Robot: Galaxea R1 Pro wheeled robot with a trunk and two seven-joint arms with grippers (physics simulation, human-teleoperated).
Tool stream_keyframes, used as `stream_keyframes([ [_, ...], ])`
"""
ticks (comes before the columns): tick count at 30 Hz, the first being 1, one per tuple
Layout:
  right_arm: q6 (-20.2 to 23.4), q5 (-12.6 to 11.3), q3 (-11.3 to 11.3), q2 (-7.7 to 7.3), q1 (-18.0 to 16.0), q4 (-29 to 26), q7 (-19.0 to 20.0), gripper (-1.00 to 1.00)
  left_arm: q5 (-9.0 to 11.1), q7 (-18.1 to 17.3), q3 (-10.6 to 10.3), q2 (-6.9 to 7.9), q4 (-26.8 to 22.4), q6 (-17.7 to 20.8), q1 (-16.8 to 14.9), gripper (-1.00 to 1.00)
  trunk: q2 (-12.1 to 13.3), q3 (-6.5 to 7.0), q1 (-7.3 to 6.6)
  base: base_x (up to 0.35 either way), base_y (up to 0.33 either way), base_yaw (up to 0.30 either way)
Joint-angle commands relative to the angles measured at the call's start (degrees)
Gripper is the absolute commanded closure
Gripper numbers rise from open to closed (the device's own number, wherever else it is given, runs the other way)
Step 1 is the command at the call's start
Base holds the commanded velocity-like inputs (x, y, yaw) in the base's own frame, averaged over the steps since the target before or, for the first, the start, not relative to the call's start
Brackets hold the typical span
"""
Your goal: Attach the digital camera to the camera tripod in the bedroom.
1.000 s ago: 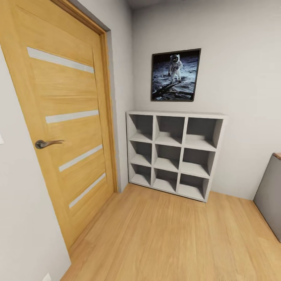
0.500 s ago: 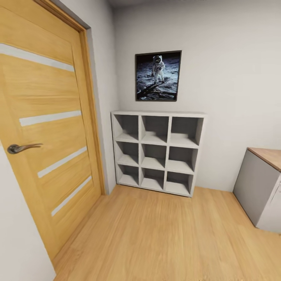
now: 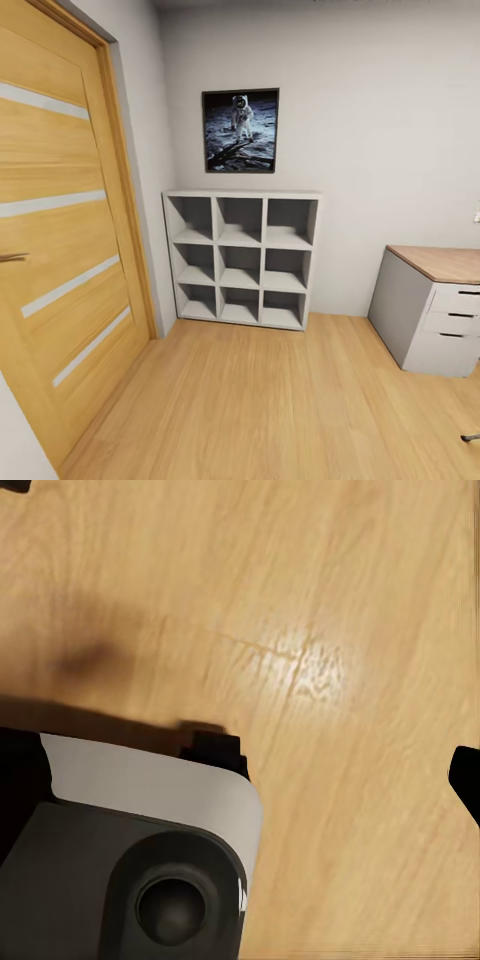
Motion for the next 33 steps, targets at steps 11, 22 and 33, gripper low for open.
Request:
stream_keyframes([
  [11,-0.3,0.4,-0.3,-0.02,-0.1,0.2,0.1,-1.0,0.0,0.0,0.6,-0.01,-0.1,-0.1,0.0,-1.0,0.0,-0.06,0.0,0.0,0.0,-0.243],
  [22,-0.3,0.4,-0.3,-0.02,-0.1,0.2,0.1,-1.0,0.2,0.0,0.6,0.05,0.0,-0.1,0.0,-1.0,0.0,-0.06,0.0,0.0,0.0,-0.243],
  [33,-0.3,0.4,-0.3,-0.02,-0.1,0.2,0.1,-1.0,0.3,0.0,0.6,0.05,-0.1,-0.1,0.0,-1.0,0.0,-0.06,0.0,0.0,0.0,-0.243],
])
